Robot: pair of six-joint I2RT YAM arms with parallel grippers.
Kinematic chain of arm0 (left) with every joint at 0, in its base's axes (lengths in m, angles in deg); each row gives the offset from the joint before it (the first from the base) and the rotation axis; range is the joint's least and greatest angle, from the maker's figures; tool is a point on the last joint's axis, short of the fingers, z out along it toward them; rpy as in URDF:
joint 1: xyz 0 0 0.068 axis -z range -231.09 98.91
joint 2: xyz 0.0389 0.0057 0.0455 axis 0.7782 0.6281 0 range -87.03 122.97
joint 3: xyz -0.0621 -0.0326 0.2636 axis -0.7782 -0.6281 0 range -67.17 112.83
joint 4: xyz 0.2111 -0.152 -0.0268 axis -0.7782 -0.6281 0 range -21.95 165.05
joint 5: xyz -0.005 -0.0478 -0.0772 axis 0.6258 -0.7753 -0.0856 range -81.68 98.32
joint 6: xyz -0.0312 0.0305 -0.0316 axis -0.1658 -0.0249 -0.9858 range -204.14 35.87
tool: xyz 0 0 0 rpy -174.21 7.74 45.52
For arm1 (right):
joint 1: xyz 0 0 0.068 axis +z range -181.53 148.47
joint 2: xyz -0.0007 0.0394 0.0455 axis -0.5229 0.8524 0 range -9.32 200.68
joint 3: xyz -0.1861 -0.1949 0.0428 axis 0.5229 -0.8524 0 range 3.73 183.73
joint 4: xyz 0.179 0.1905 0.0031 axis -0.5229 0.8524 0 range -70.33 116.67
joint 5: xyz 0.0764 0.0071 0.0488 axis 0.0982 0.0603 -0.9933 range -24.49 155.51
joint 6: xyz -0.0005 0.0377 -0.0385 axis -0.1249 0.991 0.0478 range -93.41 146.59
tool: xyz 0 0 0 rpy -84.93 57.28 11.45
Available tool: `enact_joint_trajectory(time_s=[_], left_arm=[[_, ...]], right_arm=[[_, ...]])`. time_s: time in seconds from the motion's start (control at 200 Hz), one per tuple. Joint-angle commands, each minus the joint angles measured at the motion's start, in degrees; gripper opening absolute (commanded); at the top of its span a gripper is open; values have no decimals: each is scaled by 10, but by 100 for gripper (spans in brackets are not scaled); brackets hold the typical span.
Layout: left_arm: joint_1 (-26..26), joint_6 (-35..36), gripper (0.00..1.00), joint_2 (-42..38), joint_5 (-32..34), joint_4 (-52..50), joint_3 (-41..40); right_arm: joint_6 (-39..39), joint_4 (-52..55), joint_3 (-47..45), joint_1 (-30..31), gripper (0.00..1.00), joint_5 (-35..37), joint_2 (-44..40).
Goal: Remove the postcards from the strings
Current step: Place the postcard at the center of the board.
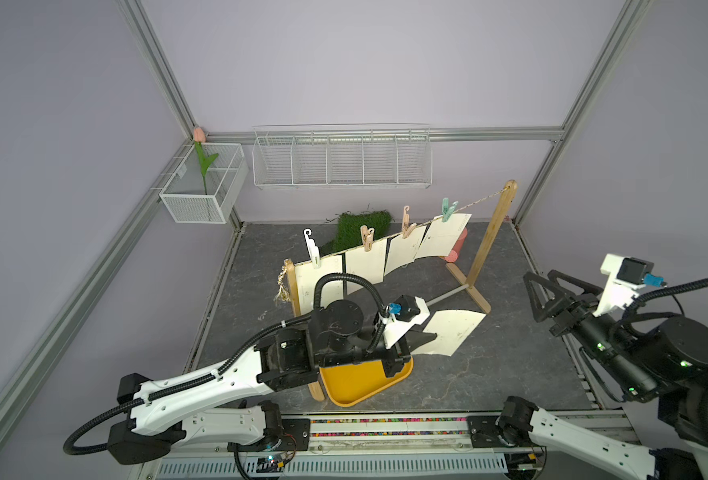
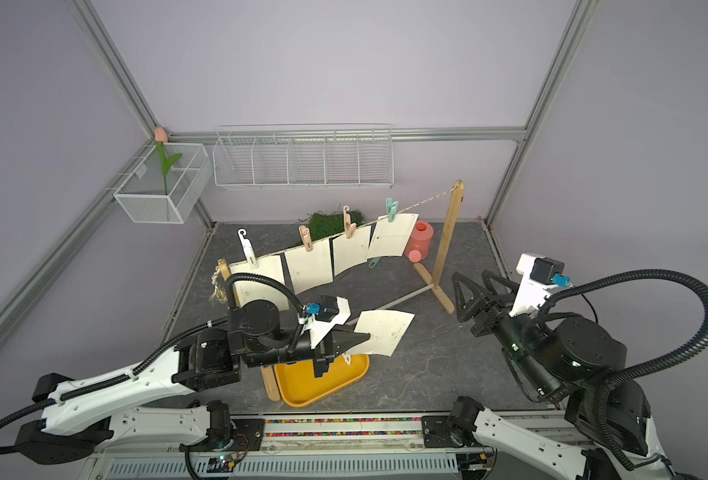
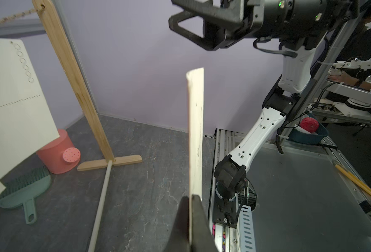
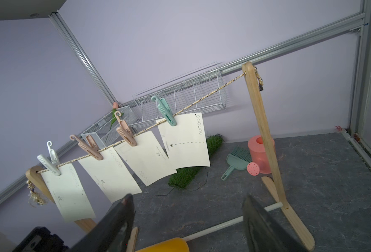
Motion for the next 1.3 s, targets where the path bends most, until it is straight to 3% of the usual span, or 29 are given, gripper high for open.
enact_joint_trajectory(time_s=[0.0, 0.15, 0.25, 0.48, 0.595, 0.79, 1.095, 1.295], left_arm=[[6, -63, 0, 49, -2, 37, 20], [27, -77, 0, 133, 15, 47, 52], [31, -55, 0, 196, 17, 2, 91], [30, 104, 0, 336, 29, -172, 217], [10, 175, 0, 410, -17, -252, 291], [-48, 218, 0, 563, -124, -394, 475], [-75, 247, 0, 763, -100, -532, 751], [-81, 254, 0, 791, -59, -499, 772]], right_arm=[[-27, -50, 7, -3, 79, 17, 9], [-34, -113, -4, -3, 79, 9, -1], [-42, -130, 7, -3, 79, 5, 3], [-42, -104, 47, -2, 79, 53, 9], [-49, -109, 49, -3, 79, 70, -2], [-59, -89, 51, -3, 79, 88, 4], [-66, -78, 27, -3, 79, 104, -4], [-69, -70, 17, -3, 79, 112, -18]])
